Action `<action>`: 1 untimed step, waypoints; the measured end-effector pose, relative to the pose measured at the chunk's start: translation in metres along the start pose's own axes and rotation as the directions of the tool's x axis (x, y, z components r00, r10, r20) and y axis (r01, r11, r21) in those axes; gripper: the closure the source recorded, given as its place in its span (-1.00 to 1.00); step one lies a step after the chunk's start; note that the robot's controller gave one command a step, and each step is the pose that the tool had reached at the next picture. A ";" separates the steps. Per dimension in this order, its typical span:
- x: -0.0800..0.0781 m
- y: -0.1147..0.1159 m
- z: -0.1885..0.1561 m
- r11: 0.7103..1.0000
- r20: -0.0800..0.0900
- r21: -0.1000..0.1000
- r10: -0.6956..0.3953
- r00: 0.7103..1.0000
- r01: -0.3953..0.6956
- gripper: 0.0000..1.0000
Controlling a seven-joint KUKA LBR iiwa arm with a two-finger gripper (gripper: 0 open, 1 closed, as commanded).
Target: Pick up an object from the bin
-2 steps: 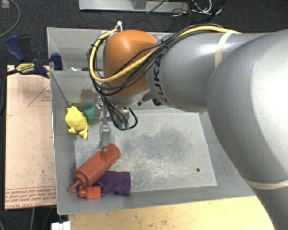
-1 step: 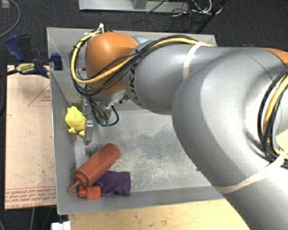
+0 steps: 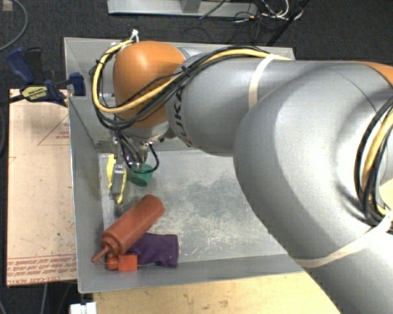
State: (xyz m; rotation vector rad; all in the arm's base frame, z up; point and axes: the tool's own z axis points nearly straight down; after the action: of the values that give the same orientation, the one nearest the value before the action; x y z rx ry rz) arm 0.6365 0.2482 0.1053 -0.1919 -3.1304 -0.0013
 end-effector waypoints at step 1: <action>-0.001 0.002 -0.052 1.000 0.011 -0.004 -0.010 1.000 0.010 -1.00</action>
Offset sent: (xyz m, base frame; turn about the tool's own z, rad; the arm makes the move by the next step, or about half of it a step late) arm -0.0049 0.0040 -0.0353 0.1823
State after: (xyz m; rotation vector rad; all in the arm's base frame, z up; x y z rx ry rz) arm 0.6381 0.2500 0.1573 -0.1764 -3.1421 -0.0069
